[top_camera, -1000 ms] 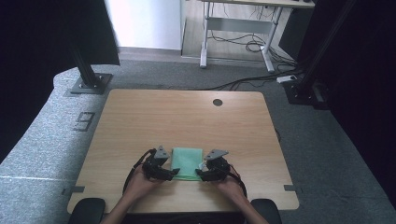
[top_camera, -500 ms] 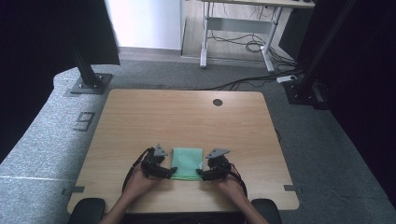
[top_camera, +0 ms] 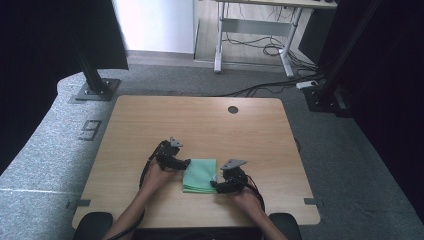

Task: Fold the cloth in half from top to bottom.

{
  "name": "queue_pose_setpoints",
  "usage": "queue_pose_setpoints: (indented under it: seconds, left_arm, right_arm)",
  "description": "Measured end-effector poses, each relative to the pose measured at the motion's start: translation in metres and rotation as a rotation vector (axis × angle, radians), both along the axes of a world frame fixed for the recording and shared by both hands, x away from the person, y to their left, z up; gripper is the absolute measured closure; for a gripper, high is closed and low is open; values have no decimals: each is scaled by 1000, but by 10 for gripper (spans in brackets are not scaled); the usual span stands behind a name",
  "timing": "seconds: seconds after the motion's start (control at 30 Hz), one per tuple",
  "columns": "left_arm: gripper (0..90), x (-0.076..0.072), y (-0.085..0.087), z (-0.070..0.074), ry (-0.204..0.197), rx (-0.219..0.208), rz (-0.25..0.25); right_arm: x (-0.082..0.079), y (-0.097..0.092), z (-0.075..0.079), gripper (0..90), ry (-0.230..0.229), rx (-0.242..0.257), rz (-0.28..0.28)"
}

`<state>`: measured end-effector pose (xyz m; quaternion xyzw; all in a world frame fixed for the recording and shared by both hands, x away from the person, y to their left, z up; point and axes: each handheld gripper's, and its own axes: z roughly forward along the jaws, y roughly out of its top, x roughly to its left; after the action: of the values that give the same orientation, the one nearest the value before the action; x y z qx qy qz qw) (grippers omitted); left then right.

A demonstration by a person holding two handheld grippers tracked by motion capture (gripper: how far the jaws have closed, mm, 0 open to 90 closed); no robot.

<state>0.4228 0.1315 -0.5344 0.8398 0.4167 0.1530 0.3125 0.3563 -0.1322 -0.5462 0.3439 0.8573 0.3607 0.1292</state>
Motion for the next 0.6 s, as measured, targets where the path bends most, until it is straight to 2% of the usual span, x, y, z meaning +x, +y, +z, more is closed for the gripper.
queue_pose_setpoints:
  seconds: [0.07,0.13,0.23,0.3,0.37,0.4,0.43,0.47,0.5,0.53,0.6]
  left_arm:
    - [181,-6,0,5,-16,-13,-11]
    - [179,-19,1,12,-11,-53,-54]
    - [170,-46,0,15,5,-57,-118]
    - [158,-63,1,9,16,-11,-147]
    - [159,-73,3,2,11,42,-152]
    - [157,-75,5,-2,3,32,-143]
    - [157,-72,7,-3,13,11,-130]
    - [148,-68,7,-4,13,12,-121]
    - [144,-64,6,-4,-16,29,-119]
    - [145,-60,5,-4,-27,45,-121]
    - [144,-47,4,-4,-32,48,-102]
  right_arm:
    - [0,0,0,265,1,1,-3]
    - [0,0,0,265,0,2,-3]
    - [0,0,0,264,3,2,-4]
    - [0,0,0,264,1,1,-4]
    - [-1,0,0,260,-1,0,-6]
    - [0,0,0,257,-1,-3,-3]
    - [0,1,0,256,-1,-4,-4]
    - [1,1,0,255,-6,-5,-3]
    - [3,1,0,256,-11,-11,-1]
    - [6,2,1,255,-8,-11,-8]
    - [13,3,1,255,-17,-15,-12]
